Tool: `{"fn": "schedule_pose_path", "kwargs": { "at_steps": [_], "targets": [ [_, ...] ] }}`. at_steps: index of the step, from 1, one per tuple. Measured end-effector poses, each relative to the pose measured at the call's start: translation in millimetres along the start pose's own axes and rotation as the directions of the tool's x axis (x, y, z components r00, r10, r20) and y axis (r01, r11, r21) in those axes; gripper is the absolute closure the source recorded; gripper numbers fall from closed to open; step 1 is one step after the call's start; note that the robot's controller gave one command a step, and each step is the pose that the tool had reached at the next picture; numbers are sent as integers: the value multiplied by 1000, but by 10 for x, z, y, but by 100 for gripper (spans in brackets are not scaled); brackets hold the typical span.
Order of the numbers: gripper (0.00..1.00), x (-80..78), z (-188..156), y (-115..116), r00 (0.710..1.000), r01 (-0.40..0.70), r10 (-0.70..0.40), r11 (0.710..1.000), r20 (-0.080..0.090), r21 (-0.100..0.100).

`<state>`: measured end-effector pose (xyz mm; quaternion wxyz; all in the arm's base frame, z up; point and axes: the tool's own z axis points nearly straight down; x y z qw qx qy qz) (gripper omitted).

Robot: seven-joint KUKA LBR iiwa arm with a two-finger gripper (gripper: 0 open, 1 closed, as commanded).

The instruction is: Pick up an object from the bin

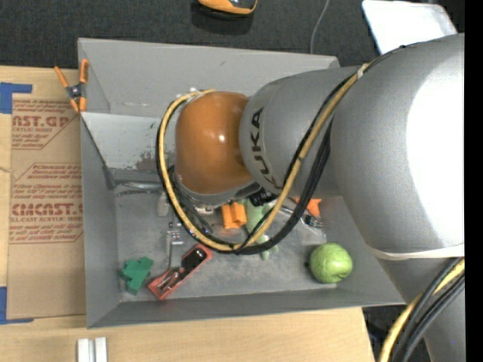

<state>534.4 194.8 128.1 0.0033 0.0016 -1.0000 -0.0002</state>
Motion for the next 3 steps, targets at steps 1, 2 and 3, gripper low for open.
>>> {"fn": "schedule_pose_path", "kwargs": {
  "at_steps": [1,2,3],
  "targets": [
    [0,-21,-45,-9,1000,-2,2,1000,7,-1],
    [0,372,303,5,995,100,-100,995,8,0],
    [0,266,-24,-626,925,380,-380,925,11,2]
  ]
}}
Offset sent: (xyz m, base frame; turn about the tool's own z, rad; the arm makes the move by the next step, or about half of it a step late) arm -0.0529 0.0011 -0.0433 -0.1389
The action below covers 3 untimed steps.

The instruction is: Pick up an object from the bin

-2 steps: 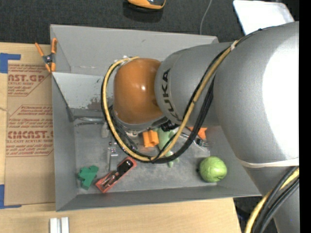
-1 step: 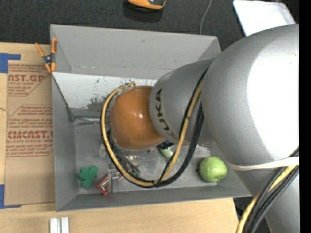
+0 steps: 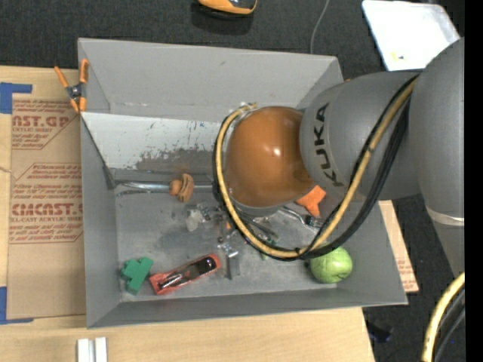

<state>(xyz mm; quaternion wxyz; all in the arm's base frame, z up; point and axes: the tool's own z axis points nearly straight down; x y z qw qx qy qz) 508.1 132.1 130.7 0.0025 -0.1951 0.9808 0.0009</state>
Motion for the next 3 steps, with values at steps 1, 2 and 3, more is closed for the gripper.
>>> {"fn": "schedule_pose_path", "kwargs": {
  "at_steps": [1,2,3],
  "targets": [
    [0,-22,418,387,983,-184,184,983,-8,-1],
    [100,97,544,42,999,42,-42,999,7,6],
    [100,97,544,42,999,41,-41,999,7,6]
  ]
}}
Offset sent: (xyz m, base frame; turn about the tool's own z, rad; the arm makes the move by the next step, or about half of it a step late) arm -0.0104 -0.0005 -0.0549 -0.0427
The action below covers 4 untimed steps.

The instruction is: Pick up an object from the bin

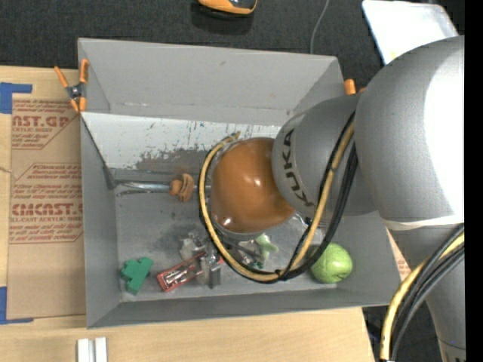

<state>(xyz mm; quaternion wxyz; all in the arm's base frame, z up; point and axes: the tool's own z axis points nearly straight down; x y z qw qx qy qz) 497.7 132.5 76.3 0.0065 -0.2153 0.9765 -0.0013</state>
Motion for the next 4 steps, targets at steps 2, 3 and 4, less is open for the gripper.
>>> {"fn": "schedule_pose_path", "kwargs": {
  "at_steps": [2,3,4],
  "targets": [
    [100,-98,-673,46,1000,9,-9,1000,13,0],
    [100,-157,-558,138,995,97,-98,995,33,5],
    [100,-252,-453,234,938,345,-345,938,34,16]
  ]
}}
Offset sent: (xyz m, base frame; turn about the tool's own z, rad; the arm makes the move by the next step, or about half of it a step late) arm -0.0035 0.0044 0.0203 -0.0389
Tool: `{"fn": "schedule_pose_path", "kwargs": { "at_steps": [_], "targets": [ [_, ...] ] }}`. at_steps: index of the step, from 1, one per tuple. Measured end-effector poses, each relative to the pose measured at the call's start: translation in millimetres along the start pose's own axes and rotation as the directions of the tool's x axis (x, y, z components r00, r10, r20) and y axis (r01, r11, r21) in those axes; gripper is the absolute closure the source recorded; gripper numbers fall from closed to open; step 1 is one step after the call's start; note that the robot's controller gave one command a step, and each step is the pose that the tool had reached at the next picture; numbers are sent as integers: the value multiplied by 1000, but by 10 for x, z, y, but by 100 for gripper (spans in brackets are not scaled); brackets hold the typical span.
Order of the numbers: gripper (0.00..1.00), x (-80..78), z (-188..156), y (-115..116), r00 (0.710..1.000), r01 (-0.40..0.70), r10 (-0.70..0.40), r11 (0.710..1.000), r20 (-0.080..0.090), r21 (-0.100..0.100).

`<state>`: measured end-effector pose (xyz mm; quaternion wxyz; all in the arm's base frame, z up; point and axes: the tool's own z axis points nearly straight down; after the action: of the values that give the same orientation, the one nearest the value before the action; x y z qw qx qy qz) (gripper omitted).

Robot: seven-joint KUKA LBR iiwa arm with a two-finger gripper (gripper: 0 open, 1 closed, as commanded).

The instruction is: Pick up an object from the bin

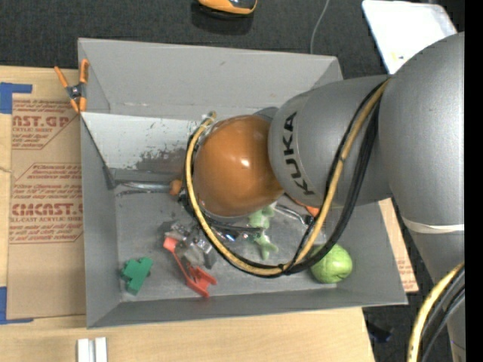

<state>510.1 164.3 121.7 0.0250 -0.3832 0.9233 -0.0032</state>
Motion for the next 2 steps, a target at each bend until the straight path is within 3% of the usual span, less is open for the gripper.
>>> {"fn": "schedule_pose_path", "kwargs": {
  "at_steps": [1,2],
  "targets": [
    [100,10,190,127,997,82,-82,997,1,-2],
    [100,29,126,204,970,244,-244,970,0,-2]
  ]
}}
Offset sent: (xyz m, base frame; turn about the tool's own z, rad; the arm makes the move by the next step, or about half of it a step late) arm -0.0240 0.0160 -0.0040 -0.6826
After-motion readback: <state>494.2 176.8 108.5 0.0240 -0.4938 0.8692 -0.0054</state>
